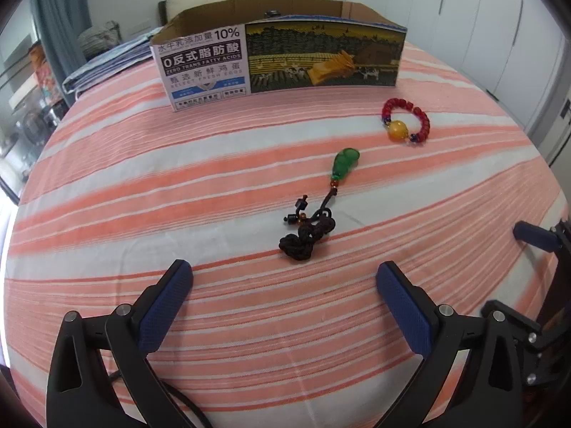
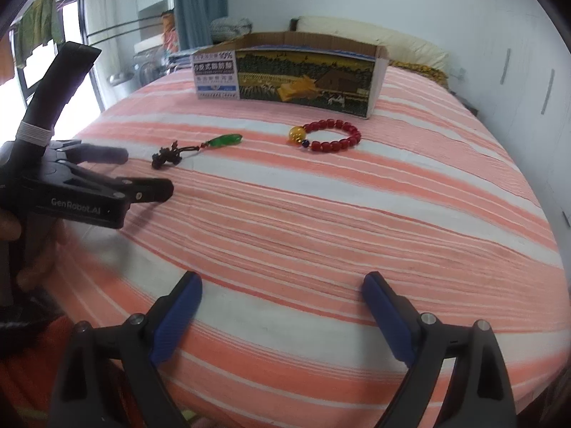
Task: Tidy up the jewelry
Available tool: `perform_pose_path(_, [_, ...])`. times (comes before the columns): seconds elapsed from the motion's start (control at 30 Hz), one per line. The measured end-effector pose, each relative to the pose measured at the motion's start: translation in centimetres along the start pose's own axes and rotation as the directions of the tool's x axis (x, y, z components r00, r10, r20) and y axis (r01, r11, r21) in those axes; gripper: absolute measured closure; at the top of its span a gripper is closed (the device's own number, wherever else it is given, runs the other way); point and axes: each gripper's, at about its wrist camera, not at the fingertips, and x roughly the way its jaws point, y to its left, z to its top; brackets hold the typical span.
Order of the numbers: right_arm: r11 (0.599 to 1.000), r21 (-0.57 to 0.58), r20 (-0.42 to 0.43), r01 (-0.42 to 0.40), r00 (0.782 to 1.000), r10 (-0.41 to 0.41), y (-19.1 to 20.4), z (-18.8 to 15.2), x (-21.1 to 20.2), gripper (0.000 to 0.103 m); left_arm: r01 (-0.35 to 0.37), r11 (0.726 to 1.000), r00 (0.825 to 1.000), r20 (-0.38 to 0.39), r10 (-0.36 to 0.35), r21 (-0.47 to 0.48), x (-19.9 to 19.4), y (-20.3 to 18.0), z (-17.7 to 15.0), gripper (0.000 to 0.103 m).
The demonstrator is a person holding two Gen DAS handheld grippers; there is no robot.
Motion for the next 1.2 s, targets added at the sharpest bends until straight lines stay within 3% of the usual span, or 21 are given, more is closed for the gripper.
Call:
perform_pose_path(0.17, [0.998,-0.054,0.06,-0.009,0.998,0.012,-1.8,3.7,-0.5,0.01,0.013,1.0,1.0,-0.017,-0.012,0.023,0.0,0.1,0.2,0.0])
perform_pose_path(0.27, [0.995,-0.088,0.11,-0.037,0.993,0.046,-2.3,6.4,0.2,0.013,0.06,0.998,0.998,-0.019,-0.06,0.019,-0.2,0.4,0.9,0.001])
perform_pose_path(0.33, [0.992,-0.106,0.096,-0.072,0.992,0.082,-2.5,8.1,1.5,0.032,0.116,0.993,0.993,0.03,-0.116,-0.011,-1.0,0.9,1.3,0.001])
perform_pose_path(0.4, [0.985,-0.102,0.067,-0.142,0.987,0.149,-2.7,9.7,3.3,0.044,0.143,0.99,0.989,0.035,-0.142,-0.014,-1.1,1.1,1.9,0.001])
perform_pose_path(0.47, [0.981,-0.092,0.039,-0.17,0.984,0.174,-2.8,10.9,5.0,0.047,0.135,0.991,0.991,0.024,-0.135,0.006,-0.8,0.9,2.1,0.002])
perform_pose_path(0.53, [0.979,-0.092,0.0,-0.183,0.983,0.184,-2.8,11.5,6.5,0.052,0.121,0.992,0.993,0.011,-0.121,0.048,-0.4,0.3,2.3,0.011])
perform_pose_path(0.6, [0.975,-0.089,-0.044,-0.203,0.979,0.199,-2.7,11.8,7.8,0.067,0.094,0.991,0.996,-0.003,-0.094,0.093,0.1,-0.4,2.4,0.02])
perform_pose_path(0.77, [0.976,-0.126,-0.053,-0.175,0.984,0.17,-1.9,12.1,9.0,0.068,0.066,0.992,0.998,0.008,-0.067,0.109,0.6,-0.9,2.4,0.026])
perform_pose_path(0.8, [0.979,-0.133,-0.05,-0.157,0.987,0.152,-1.7,12.1,9.1,0.072,0.066,0.992,0.998,0.007,-0.067,0.109,0.8,-0.9,2.5,0.036])
perform_pose_path(0.83, [0.981,-0.141,-0.05,-0.133,0.991,0.127,-1.6,12.1,9.2,0.085,0.066,0.992,0.998,0.009,-0.067,0.109,0.9,-0.9,2.5,0.049])
perform_pose_path(0.87, [0.982,-0.141,-0.053,-0.127,0.991,0.121,-1.5,12.1,9.1,0.086,0.067,0.992,0.997,0.022,-0.07,0.11,0.9,-1.0,2.6,0.058])
perform_pose_path(0.9, [0.983,-0.133,-0.061,-0.126,0.991,0.119,-1.5,12.0,9.0,0.086,0.072,0.991,0.997,0.027,-0.076,0.113,0.8,-1.1,2.6,0.085])
perform_pose_path(1.07, [0.987,-0.01,-0.01,-0.159,0.987,0.159,-2.4,10.5,4.7,0.086,0.099,0.994,0.993,0.06,-0.102,0.048,-0.4,-0.2,2.2,0.092])
perform_pose_path(1.2, [0.963,0.135,0.075,-0.233,0.972,0.225,-3.8,8.2,0.0,0.086,0.176,0.979,0.978,0.13,-0.162,-0.101,-4.1,2.4,1.7,0.093])
